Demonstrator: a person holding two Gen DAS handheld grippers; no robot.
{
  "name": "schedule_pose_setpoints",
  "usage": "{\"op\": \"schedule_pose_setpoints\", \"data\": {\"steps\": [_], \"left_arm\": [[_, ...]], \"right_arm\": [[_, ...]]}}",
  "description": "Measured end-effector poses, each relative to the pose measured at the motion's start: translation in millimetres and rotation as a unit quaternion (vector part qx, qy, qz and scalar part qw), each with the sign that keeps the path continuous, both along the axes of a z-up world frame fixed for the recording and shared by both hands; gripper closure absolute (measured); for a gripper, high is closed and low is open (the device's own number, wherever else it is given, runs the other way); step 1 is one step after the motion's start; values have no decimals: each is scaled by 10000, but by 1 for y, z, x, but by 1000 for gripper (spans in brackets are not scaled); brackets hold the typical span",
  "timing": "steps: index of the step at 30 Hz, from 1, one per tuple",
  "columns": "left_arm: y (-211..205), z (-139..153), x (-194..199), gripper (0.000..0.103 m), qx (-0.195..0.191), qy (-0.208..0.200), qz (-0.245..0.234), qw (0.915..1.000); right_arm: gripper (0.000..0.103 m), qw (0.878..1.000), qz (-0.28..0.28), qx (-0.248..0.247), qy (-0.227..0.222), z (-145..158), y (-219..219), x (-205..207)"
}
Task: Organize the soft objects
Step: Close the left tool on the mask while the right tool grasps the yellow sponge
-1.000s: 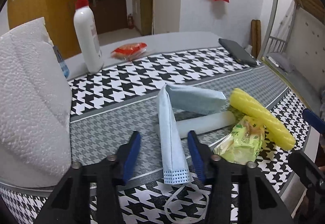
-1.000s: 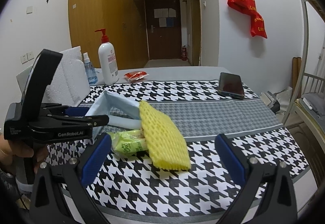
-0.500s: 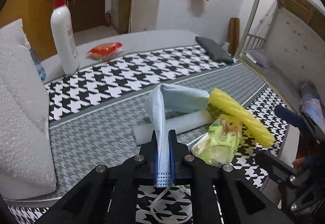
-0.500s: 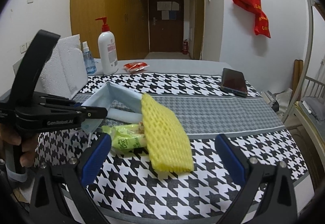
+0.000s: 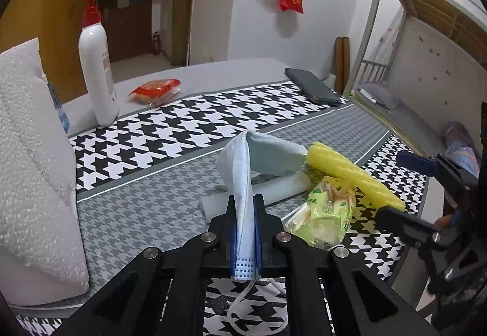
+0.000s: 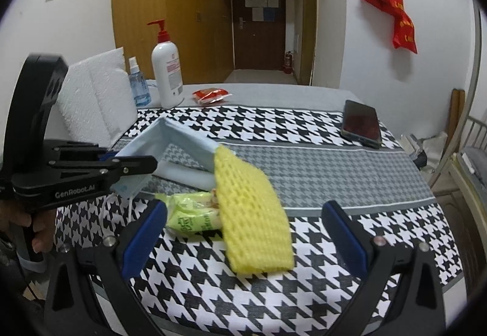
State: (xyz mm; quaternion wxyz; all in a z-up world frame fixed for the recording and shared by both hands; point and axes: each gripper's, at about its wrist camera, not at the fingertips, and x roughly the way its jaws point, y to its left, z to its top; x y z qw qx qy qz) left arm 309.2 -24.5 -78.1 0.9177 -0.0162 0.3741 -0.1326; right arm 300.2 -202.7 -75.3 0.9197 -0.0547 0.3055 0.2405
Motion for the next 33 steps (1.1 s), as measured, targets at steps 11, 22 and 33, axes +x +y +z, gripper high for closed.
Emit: {"op": "schedule_pose_setpoints", "data": {"steps": [11, 22, 33], "left_arm": [[1, -3, 3, 94, -38, 77, 56, 9999], [0, -1, 1, 94, -66, 46, -14, 10000], [0, 6, -5, 94, -155, -130, -81, 9998]], "right_arm": [[39, 9992, -10, -158, 357, -12, -12, 6], [82, 9959, -303, -109, 841, -26, -22, 23], [89, 9963, -429, 65, 747, -10, -32, 19]]}}
